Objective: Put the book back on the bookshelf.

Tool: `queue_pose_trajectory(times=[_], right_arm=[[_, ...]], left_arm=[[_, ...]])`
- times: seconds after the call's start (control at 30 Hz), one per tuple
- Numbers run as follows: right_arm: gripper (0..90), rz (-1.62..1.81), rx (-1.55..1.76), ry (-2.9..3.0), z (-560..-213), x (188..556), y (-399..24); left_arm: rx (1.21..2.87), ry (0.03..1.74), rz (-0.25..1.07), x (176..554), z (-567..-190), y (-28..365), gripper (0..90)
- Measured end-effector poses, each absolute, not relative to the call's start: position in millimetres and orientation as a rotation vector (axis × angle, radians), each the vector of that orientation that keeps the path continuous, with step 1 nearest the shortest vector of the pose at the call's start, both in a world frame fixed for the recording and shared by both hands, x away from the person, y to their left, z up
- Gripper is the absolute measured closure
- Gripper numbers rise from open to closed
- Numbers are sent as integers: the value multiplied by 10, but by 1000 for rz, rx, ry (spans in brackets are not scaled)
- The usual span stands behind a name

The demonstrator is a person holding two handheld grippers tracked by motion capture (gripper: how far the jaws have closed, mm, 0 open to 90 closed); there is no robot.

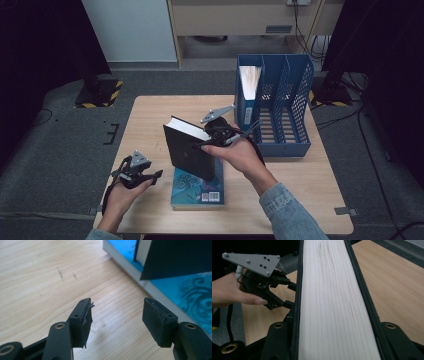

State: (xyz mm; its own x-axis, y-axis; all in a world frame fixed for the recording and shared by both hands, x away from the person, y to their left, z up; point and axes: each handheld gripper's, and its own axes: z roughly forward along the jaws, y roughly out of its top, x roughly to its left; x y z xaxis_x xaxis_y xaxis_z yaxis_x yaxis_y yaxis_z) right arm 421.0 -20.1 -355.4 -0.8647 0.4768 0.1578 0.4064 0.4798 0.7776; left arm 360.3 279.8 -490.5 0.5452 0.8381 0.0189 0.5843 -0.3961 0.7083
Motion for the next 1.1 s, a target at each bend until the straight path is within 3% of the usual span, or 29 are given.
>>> queue_pose_trajectory(times=[0.17, 0.33, 0.6, 1.1], right_arm=[[503, 1378, 916, 2622, -3550, 4287, -223], [510, 1430, 1064, 2592, -3565, 4386, -284], [515, 1464, 1137, 2575, -3567, 4440, -317], [520, 1499, 1222, 2512, -3475, 4463, -443]], left_arm=[[2145, 1177, 486, 3629, -5002, 2899, 338], [2166, 1229, 462, 3673, -5111, 2981, 190], [2218, 1263, 430, 3704, -5225, 2987, 49], [2196, 1253, 443, 3703, -5277, 3001, 19]])
